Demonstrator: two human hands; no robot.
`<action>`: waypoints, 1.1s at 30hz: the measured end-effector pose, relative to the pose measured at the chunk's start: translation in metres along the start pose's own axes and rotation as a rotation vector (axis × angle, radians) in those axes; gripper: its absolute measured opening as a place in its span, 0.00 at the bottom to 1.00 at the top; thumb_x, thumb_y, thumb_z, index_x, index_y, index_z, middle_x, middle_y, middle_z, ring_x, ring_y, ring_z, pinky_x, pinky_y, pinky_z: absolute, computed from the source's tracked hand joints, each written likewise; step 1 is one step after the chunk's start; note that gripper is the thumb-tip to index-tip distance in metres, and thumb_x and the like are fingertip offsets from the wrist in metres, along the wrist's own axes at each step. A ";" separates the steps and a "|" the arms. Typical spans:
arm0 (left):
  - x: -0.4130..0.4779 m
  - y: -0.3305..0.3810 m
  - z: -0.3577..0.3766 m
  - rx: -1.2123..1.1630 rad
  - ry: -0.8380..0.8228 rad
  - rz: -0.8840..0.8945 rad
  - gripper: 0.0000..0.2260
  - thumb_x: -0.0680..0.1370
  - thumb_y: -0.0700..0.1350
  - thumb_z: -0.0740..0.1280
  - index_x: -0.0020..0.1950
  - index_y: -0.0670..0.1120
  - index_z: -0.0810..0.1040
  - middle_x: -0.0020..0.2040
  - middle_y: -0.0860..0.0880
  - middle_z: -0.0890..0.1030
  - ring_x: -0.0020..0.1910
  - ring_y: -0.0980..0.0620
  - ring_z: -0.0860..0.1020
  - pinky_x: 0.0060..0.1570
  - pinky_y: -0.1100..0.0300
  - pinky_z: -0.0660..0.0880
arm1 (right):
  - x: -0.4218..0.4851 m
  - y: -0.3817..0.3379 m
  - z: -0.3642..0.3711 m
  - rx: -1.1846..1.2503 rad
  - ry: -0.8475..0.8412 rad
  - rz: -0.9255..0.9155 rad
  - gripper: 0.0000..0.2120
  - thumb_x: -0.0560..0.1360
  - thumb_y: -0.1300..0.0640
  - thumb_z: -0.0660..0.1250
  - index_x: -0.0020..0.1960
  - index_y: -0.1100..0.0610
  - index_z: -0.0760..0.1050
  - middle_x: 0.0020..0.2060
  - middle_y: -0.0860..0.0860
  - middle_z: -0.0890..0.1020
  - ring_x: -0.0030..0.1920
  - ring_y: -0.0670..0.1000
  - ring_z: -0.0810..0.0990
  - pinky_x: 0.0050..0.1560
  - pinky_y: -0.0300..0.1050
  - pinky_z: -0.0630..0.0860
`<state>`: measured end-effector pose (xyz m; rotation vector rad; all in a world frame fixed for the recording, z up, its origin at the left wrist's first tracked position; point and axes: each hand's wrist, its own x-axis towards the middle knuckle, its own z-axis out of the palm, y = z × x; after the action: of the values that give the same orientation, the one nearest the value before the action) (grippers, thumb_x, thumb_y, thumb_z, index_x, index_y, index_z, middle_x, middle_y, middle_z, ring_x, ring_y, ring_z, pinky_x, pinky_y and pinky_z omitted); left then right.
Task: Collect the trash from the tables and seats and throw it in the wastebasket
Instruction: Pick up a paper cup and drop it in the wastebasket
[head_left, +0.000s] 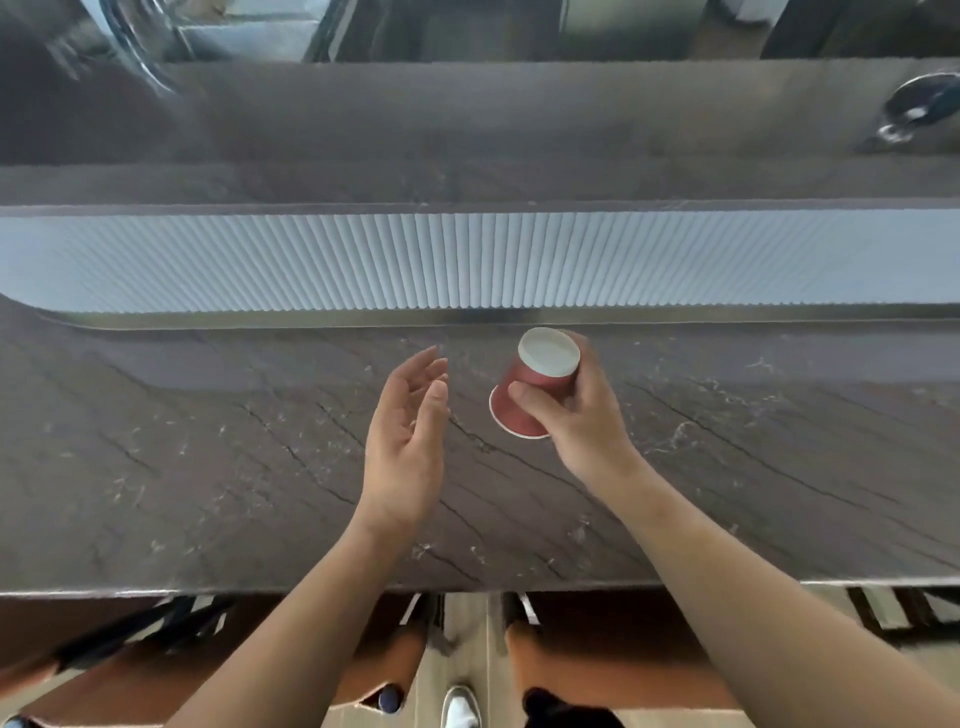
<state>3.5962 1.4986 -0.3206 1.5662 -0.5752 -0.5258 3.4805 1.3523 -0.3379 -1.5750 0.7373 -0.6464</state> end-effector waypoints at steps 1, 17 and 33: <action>-0.008 0.008 0.001 -0.003 -0.032 0.017 0.16 0.81 0.61 0.62 0.68 0.65 0.75 0.66 0.62 0.81 0.67 0.60 0.79 0.68 0.48 0.78 | -0.015 -0.009 -0.007 0.016 0.030 -0.012 0.31 0.64 0.40 0.77 0.64 0.36 0.70 0.55 0.37 0.80 0.58 0.41 0.80 0.59 0.39 0.78; -0.128 0.099 0.112 -0.031 -0.625 0.215 0.28 0.77 0.69 0.60 0.75 0.60 0.72 0.69 0.69 0.75 0.69 0.66 0.75 0.72 0.45 0.75 | -0.239 -0.094 -0.147 0.023 0.610 -0.123 0.30 0.70 0.40 0.75 0.69 0.38 0.68 0.51 0.32 0.80 0.55 0.37 0.81 0.51 0.30 0.78; -0.336 0.178 0.330 -0.126 -1.038 0.360 0.32 0.75 0.69 0.60 0.76 0.57 0.72 0.72 0.67 0.74 0.72 0.63 0.74 0.74 0.45 0.73 | -0.472 -0.131 -0.359 -0.033 1.052 -0.268 0.28 0.71 0.40 0.74 0.69 0.35 0.70 0.54 0.38 0.81 0.54 0.43 0.83 0.52 0.38 0.81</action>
<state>3.1187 1.4527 -0.1692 0.9411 -1.5327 -1.0644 2.9169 1.4957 -0.1614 -1.3007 1.2960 -1.7193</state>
